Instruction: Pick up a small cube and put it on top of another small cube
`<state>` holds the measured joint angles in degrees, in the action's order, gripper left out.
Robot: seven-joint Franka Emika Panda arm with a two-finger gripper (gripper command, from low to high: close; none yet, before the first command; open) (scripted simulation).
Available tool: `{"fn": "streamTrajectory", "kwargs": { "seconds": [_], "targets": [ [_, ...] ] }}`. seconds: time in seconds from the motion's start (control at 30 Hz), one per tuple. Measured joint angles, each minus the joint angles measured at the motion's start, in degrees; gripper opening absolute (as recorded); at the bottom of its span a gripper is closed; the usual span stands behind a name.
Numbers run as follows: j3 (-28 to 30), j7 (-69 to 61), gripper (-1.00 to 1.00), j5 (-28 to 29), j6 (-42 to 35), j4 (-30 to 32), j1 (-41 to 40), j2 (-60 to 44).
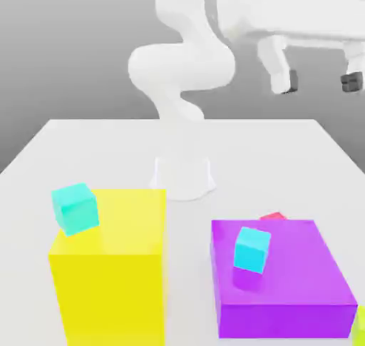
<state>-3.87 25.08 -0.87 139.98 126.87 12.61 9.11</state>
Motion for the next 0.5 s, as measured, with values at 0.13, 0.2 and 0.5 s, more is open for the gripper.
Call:
{"fn": "streamTrajectory", "kwargs": {
  "seconds": [0.13,0.2,0.5],
  "targets": [
    [-1.61,-3.95,0.00,0.86,1.86,-1.11,3.02,-8.33],
    [-2.18,-5.75,0.00,1.55,2.78,-1.67,4.43,-12.50],
    [-5.02,-12.24,0.00,7.03,6.78,-4.23,9.07,-31.45]
  ]
}}
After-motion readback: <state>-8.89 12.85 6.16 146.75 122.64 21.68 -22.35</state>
